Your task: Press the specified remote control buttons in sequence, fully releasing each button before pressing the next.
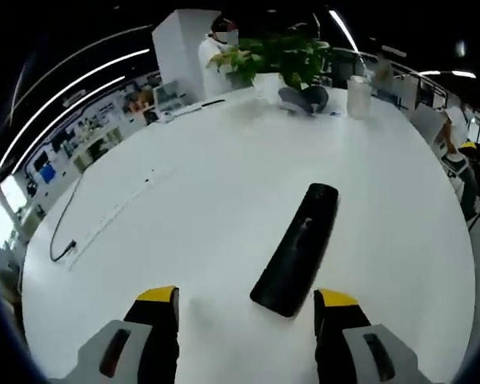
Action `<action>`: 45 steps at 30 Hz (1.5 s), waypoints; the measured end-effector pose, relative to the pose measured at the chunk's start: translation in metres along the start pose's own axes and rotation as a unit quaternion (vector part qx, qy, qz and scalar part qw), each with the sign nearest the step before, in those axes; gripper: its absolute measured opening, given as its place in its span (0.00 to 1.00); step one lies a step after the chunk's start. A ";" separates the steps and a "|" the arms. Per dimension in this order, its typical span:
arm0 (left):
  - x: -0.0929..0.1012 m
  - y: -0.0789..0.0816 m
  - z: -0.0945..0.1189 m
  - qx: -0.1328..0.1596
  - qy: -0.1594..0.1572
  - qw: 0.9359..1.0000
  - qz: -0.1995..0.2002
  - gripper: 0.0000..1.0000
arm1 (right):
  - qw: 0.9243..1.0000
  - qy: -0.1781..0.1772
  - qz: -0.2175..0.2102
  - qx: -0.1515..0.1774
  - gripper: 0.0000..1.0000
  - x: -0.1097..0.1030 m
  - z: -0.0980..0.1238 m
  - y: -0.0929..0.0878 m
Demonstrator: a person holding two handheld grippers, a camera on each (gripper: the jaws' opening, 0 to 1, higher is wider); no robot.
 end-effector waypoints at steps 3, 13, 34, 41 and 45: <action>0.002 0.000 0.010 0.027 -0.001 0.998 0.056 0.77 | 1.000 0.000 0.003 0.000 0.98 0.000 0.000 0.000; 0.005 -0.013 0.045 0.103 0.033 0.987 0.116 0.87 | 1.000 -0.001 0.003 0.004 0.99 0.000 0.001 0.002; 0.045 -0.037 0.119 0.153 0.090 0.976 0.125 1.00 | 1.000 -0.005 0.002 0.020 0.99 0.001 0.003 0.005; 0.058 -0.049 0.145 0.144 0.114 0.976 0.120 1.00 | 1.000 -0.006 0.004 0.029 0.99 0.001 0.004 0.006; 0.065 -0.052 0.166 0.167 0.125 0.967 0.144 1.00 | 0.999 -0.010 0.001 0.034 0.99 0.002 0.005 0.007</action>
Point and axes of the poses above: the point that each gripper's makers call its tool centre point, and the gripper's own axes: z roughly backward along the fingers, x roughly to its right, y roughly out of its top, the point moved 6 cm from there along z, roughly backward along the fingers, and after that the axes turned 6 degrees about -x, right-handed, at the moved point
